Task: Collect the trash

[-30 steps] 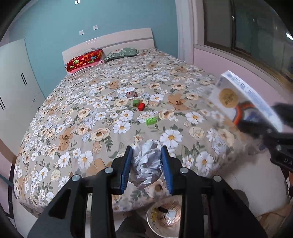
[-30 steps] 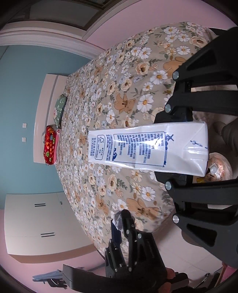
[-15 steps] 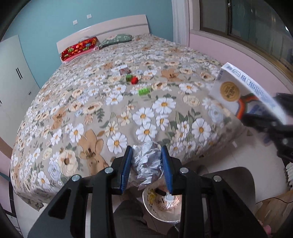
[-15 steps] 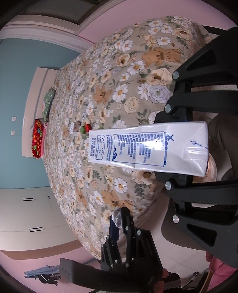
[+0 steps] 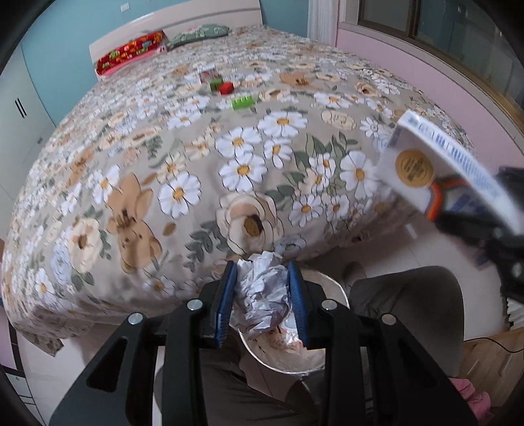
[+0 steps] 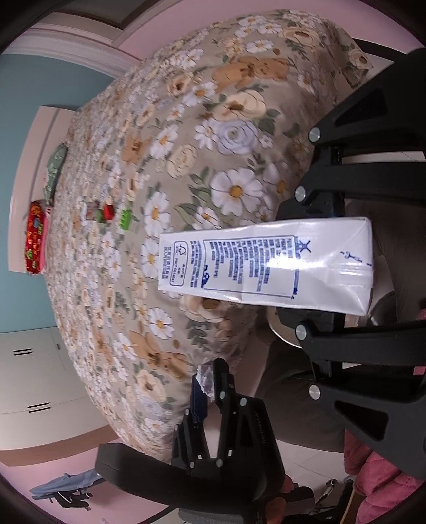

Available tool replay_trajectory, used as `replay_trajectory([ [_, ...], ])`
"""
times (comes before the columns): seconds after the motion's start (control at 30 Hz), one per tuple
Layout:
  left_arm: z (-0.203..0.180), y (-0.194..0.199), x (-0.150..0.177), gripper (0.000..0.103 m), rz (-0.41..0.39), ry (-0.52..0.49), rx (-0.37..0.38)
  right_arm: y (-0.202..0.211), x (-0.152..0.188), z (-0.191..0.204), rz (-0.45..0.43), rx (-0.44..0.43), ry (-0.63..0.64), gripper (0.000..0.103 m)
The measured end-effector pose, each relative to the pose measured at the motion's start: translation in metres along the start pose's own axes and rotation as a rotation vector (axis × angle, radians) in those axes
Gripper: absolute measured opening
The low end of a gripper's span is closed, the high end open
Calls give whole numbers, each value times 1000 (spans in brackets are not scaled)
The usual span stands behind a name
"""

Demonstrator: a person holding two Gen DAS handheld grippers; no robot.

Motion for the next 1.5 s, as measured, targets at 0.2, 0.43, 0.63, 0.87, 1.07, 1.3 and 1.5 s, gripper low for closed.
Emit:
replay_trajectory([
  [0.2, -3, -23, 16, 34, 42, 2, 7, -31, 22, 10, 63, -37, -11, 35],
  [0.43, -3, -62, 48, 34, 130, 20, 22, -77, 55, 26, 175, -80, -13, 35],
  [0.63, -3, -97, 73, 34, 208, 40, 40, -118, 84, 37, 272, -109, -27, 35],
  [0.87, -1, -134, 99, 34, 286, 77, 56, -163, 116, 48, 382, -131, -45, 35],
  [1.07, -1, -166, 117, 34, 343, 126, 77, -201, 137, 58, 461, -143, -61, 36],
  [1.3, 2, -202, 135, 34, 410, 176, 89, -242, 162, 66, 562, -148, -70, 36],
  [1.5, 10, -233, 151, 35, 458, 231, 103, -272, 181, 69, 618, -150, -104, 36],
])
Point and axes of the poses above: each gripper's, at about its wrist camera, not at the fingertips, and y roughly against the way its jaws point, z to its left, x to its underside, the point moved 10 cm from there along -y, roughly the way its jaws point, and after that the axes turned 6 degrees about x, right-handed, at the moved point
